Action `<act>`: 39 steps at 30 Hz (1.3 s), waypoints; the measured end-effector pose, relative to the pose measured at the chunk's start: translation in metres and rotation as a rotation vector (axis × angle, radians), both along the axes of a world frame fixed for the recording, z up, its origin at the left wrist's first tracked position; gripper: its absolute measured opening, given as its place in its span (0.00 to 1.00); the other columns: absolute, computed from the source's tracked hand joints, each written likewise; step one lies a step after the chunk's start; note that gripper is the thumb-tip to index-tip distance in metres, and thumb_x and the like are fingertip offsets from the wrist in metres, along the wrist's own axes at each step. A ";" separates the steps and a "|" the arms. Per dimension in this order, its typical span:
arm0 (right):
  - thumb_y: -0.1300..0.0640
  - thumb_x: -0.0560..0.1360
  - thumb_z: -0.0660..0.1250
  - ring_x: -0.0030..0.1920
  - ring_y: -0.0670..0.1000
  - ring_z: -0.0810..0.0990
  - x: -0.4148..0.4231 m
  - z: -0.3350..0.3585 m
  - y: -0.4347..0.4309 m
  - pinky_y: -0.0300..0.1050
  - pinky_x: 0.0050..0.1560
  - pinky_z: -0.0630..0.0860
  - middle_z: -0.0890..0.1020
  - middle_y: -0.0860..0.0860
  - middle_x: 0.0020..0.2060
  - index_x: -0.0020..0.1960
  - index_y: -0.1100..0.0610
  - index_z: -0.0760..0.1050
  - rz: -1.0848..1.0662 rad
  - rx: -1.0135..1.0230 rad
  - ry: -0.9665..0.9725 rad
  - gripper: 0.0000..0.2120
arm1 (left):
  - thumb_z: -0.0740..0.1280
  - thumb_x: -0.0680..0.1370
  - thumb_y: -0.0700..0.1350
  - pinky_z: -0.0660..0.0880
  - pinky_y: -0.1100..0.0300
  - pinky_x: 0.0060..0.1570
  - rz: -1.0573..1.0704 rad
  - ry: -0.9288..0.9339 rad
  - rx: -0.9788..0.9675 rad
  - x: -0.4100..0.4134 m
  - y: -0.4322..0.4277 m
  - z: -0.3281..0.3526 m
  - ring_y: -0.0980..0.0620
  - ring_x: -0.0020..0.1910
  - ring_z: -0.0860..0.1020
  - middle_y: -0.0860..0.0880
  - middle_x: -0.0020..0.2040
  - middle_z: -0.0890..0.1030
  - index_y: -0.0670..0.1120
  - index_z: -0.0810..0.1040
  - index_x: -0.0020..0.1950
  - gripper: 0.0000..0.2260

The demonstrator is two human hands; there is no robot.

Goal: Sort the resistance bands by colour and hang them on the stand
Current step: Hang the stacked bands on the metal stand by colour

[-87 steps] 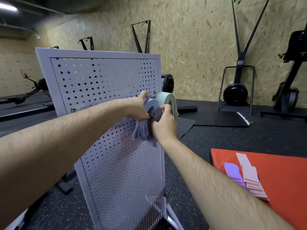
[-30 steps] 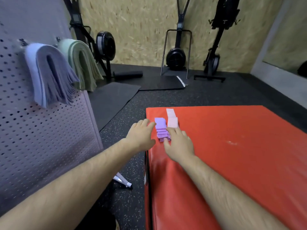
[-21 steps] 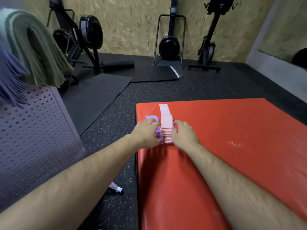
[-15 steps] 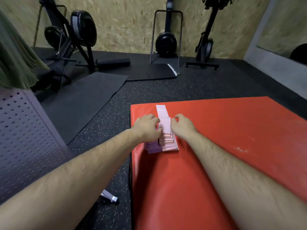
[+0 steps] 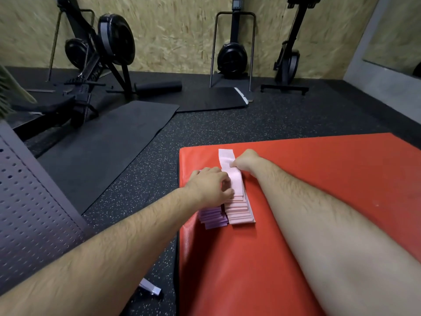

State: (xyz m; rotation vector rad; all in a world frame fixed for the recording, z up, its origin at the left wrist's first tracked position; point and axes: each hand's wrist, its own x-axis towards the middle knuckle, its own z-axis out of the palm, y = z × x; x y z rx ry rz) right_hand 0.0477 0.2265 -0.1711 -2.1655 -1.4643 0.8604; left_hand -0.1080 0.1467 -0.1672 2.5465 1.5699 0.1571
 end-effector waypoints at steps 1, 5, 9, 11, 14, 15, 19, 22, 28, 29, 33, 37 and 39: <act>0.57 0.75 0.71 0.33 0.52 0.75 0.001 -0.001 0.000 0.40 0.31 0.69 0.77 0.51 0.36 0.41 0.57 0.73 -0.001 0.011 0.034 0.08 | 0.62 0.78 0.60 0.63 0.50 0.66 0.000 -0.001 -0.005 -0.001 0.000 0.001 0.48 0.65 0.70 0.52 0.62 0.75 0.55 0.76 0.63 0.17; 0.61 0.76 0.66 0.36 0.50 0.71 0.010 -0.002 -0.014 0.43 0.36 0.66 0.75 0.50 0.36 0.39 0.53 0.70 0.076 0.131 0.263 0.09 | 0.61 0.78 0.60 0.62 0.49 0.66 -0.006 0.010 -0.015 0.000 0.000 0.003 0.48 0.65 0.69 0.52 0.61 0.75 0.55 0.76 0.62 0.16; 0.70 0.72 0.62 0.44 0.51 0.80 0.016 -0.002 -0.045 0.46 0.46 0.73 0.84 0.51 0.41 0.43 0.53 0.71 0.099 0.299 0.526 0.12 | 0.62 0.77 0.60 0.62 0.48 0.65 0.000 -0.040 -0.014 -0.001 0.001 0.000 0.50 0.67 0.69 0.55 0.64 0.75 0.56 0.78 0.59 0.14; 0.69 0.72 0.58 0.47 0.51 0.83 0.016 -0.001 -0.058 0.46 0.49 0.74 0.87 0.52 0.41 0.44 0.54 0.70 0.127 0.318 0.527 0.11 | 0.63 0.76 0.59 0.64 0.50 0.62 0.000 -0.064 -0.015 0.000 0.000 0.000 0.50 0.66 0.71 0.56 0.63 0.77 0.55 0.79 0.57 0.14; 0.63 0.79 0.61 0.35 0.42 0.80 0.013 0.003 -0.069 0.37 0.43 0.73 0.84 0.51 0.35 0.47 0.56 0.73 0.139 0.361 0.452 0.04 | 0.66 0.73 0.53 0.72 0.54 0.52 0.051 -0.173 0.065 -0.002 -0.008 0.009 0.48 0.53 0.78 0.53 0.48 0.81 0.49 0.81 0.44 0.09; 0.60 0.81 0.63 0.32 0.40 0.79 0.012 0.004 -0.071 0.34 0.40 0.72 0.83 0.51 0.34 0.49 0.57 0.73 0.160 0.378 0.422 0.02 | 0.66 0.73 0.51 0.72 0.54 0.50 0.095 -0.259 0.114 -0.004 -0.011 0.014 0.48 0.49 0.78 0.52 0.45 0.80 0.48 0.80 0.41 0.08; 0.56 0.75 0.74 0.32 0.43 0.80 0.014 -0.001 -0.069 0.37 0.36 0.73 0.82 0.51 0.34 0.52 0.56 0.74 0.258 0.349 0.350 0.11 | 0.67 0.74 0.50 0.67 0.54 0.55 0.145 -0.403 0.220 -0.011 -0.005 0.026 0.51 0.55 0.75 0.53 0.55 0.75 0.49 0.76 0.53 0.10; 0.58 0.69 0.77 0.38 0.46 0.76 0.012 -0.007 -0.064 0.43 0.43 0.74 0.79 0.50 0.41 0.53 0.52 0.73 0.253 0.316 0.232 0.17 | 0.68 0.74 0.58 0.62 0.50 0.62 0.055 -0.170 0.076 -0.009 -0.002 0.027 0.51 0.63 0.71 0.55 0.59 0.77 0.53 0.78 0.59 0.16; 0.39 0.61 0.71 0.49 0.53 0.79 0.009 0.002 -0.058 0.48 0.49 0.76 0.81 0.50 0.46 0.52 0.54 0.79 0.218 0.013 -0.057 0.25 | 0.64 0.77 0.53 0.62 0.54 0.58 -0.031 -0.122 0.024 -0.010 -0.012 0.011 0.51 0.60 0.74 0.57 0.53 0.81 0.54 0.82 0.56 0.11; 0.39 0.62 0.71 0.41 0.52 0.78 0.009 0.006 -0.060 0.46 0.40 0.73 0.79 0.49 0.38 0.43 0.54 0.77 0.223 -0.004 -0.054 0.20 | 0.64 0.78 0.53 0.62 0.54 0.57 -0.029 -0.117 0.016 -0.012 -0.012 0.012 0.51 0.60 0.74 0.57 0.53 0.81 0.55 0.82 0.56 0.11; 0.38 0.57 0.73 0.43 0.50 0.82 0.006 0.003 -0.065 0.46 0.46 0.79 0.84 0.49 0.45 0.49 0.55 0.79 0.191 -0.019 0.083 0.27 | 0.64 0.77 0.52 0.61 0.55 0.61 -0.031 -0.106 -0.027 -0.017 -0.013 0.013 0.52 0.63 0.73 0.57 0.54 0.82 0.56 0.83 0.55 0.10; 0.41 0.60 0.78 0.47 0.48 0.81 0.000 0.003 -0.077 0.46 0.49 0.78 0.82 0.48 0.49 0.53 0.53 0.74 0.179 0.036 0.174 0.27 | 0.64 0.78 0.51 0.60 0.57 0.60 -0.014 -0.088 -0.064 -0.026 -0.017 0.015 0.55 0.60 0.76 0.59 0.54 0.83 0.56 0.82 0.55 0.10; 0.49 0.67 0.78 0.41 0.45 0.78 -0.002 0.003 -0.082 0.41 0.39 0.73 0.80 0.48 0.45 0.50 0.54 0.71 0.160 0.090 0.182 0.20 | 0.64 0.77 0.50 0.63 0.56 0.64 -0.021 -0.106 -0.091 -0.030 -0.021 0.013 0.56 0.59 0.76 0.59 0.54 0.83 0.57 0.82 0.56 0.10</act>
